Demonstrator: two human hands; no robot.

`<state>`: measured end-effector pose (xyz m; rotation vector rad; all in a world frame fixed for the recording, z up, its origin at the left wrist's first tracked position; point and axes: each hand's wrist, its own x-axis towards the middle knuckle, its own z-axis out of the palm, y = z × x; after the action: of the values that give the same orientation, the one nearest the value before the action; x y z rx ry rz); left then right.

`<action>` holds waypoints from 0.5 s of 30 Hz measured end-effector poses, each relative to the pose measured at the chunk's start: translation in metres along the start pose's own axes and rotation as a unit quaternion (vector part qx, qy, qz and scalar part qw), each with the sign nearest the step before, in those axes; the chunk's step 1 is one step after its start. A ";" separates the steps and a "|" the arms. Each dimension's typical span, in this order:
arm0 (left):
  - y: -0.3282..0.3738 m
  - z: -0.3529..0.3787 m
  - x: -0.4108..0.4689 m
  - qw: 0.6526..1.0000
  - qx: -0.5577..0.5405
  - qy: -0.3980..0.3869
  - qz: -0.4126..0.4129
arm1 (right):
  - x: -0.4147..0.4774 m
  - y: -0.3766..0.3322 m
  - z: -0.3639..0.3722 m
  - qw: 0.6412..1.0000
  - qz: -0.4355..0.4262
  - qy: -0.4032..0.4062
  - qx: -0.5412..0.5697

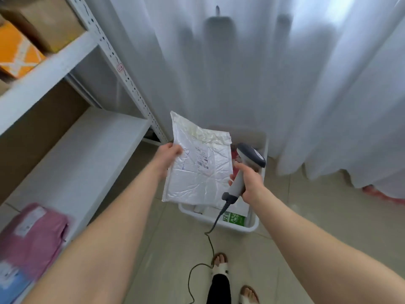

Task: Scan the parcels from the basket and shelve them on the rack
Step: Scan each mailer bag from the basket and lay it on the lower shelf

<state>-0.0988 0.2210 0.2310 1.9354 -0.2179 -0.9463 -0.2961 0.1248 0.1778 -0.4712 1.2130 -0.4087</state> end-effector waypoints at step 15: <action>0.046 -0.126 -0.125 0.992 -0.108 0.045 0.039 | -0.129 0.001 0.083 0.998 -0.048 -0.042 0.016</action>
<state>-0.0867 0.3435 0.3668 1.7536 -0.1320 -0.7963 -0.2558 0.2055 0.3017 -0.5157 1.1033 -0.4839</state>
